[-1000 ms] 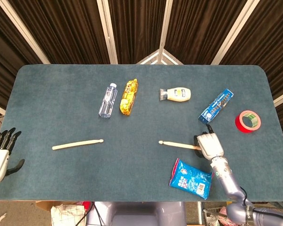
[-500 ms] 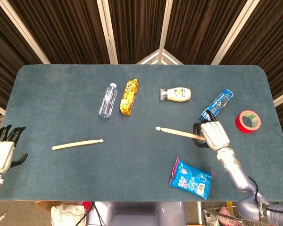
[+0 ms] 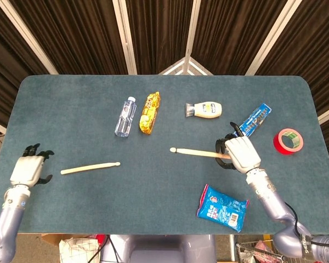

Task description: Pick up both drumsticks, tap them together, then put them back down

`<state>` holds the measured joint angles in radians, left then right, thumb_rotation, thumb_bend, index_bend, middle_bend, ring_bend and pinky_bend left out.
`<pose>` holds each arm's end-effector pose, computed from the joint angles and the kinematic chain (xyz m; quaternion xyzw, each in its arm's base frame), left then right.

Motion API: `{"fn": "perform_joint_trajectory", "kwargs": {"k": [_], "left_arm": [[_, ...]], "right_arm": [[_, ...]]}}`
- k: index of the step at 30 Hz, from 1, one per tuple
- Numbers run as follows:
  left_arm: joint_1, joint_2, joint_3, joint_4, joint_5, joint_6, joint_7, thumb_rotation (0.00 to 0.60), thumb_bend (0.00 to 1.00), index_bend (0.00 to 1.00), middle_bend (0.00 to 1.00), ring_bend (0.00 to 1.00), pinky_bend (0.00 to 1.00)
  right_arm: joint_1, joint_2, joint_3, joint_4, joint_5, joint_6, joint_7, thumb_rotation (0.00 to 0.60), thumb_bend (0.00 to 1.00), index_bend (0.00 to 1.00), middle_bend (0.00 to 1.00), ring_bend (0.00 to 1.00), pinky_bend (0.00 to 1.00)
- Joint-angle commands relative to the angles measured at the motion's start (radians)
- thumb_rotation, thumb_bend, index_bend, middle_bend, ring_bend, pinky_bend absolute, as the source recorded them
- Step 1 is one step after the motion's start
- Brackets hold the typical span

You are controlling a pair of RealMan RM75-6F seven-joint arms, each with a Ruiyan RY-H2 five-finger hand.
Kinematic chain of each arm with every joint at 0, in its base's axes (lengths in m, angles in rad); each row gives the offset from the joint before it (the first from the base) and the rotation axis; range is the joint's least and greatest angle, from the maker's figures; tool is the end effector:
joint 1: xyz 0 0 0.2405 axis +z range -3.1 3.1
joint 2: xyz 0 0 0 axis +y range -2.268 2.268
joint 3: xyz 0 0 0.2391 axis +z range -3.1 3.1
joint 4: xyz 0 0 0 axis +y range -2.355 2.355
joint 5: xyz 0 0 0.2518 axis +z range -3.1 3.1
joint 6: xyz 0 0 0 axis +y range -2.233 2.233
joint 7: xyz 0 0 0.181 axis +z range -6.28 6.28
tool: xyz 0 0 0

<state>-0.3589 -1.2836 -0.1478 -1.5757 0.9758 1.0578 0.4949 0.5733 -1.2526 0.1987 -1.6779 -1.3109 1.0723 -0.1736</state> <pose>-0.3139 0.3094 0.0277 -0.6487 -0.4397 -0.1977 0.5889 -0.1560 -0.3601 0.0282 0.7054 -0.3581 0.4237 0.4411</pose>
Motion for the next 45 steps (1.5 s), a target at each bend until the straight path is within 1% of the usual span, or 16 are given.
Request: {"fn": "perform_joint_trajectory", "kwargs": {"k": [1, 4, 9, 15, 23, 28, 36, 45], "left_arm": [[-0.047, -0.060, -0.014, 0.044, -0.051, -0.009, 0.059, 0.600, 0.37, 0.31, 0.36, 0.07, 0.06], [-0.074, -0.110, -0.025, 0.070, -0.085, 0.014, 0.105, 0.600, 0.37, 0.33, 0.38, 0.08, 0.07], [-0.107, -0.166, -0.022, 0.095, -0.129, 0.018, 0.159, 0.600, 0.38, 0.36, 0.40, 0.09, 0.07], [-0.117, -0.203, 0.000, 0.116, -0.108, 0.017, 0.144, 0.600, 0.40, 0.41, 0.42, 0.10, 0.07], [-0.111, -0.214, 0.030, 0.117, -0.067, 0.032, 0.115, 0.600, 0.40, 0.45, 0.46, 0.12, 0.07], [-0.110, -0.221, 0.046, 0.116, -0.066, 0.043, 0.131, 0.600, 0.40, 0.46, 0.47, 0.12, 0.07], [-0.117, -0.254, 0.053, 0.142, -0.066, 0.062, 0.154, 0.600, 0.40, 0.47, 0.48, 0.13, 0.07], [-0.122, -0.286, 0.060, 0.161, -0.058, 0.081, 0.178, 0.600, 0.42, 0.50, 0.51, 0.15, 0.07]], "right_arm": [[0.000, 0.001, 0.000, -0.002, 0.007, 0.002, -0.008, 0.600, 0.45, 0.65, 0.60, 0.40, 0.00], [0.001, 0.002, -0.002, 0.002, 0.017, 0.002, -0.016, 0.600, 0.45, 0.65, 0.60, 0.40, 0.00], [-0.001, 0.002, -0.005, 0.012, 0.023, 0.006, -0.024, 0.600, 0.45, 0.65, 0.60, 0.40, 0.00], [-0.004, -0.001, -0.010, 0.029, 0.030, 0.009, -0.024, 0.600, 0.45, 0.65, 0.60, 0.40, 0.00], [-0.007, -0.005, -0.014, 0.047, 0.029, 0.016, -0.020, 0.600, 0.45, 0.65, 0.60, 0.40, 0.00], [-0.006, -0.007, -0.018, 0.053, 0.029, 0.014, -0.019, 0.600, 0.45, 0.65, 0.60, 0.40, 0.00], [-0.007, -0.009, -0.020, 0.059, 0.031, 0.016, -0.020, 0.600, 0.45, 0.65, 0.60, 0.40, 0.00], [-0.009, -0.004, -0.019, 0.061, 0.030, 0.023, -0.019, 0.600, 0.45, 0.65, 0.60, 0.40, 0.00]]}}
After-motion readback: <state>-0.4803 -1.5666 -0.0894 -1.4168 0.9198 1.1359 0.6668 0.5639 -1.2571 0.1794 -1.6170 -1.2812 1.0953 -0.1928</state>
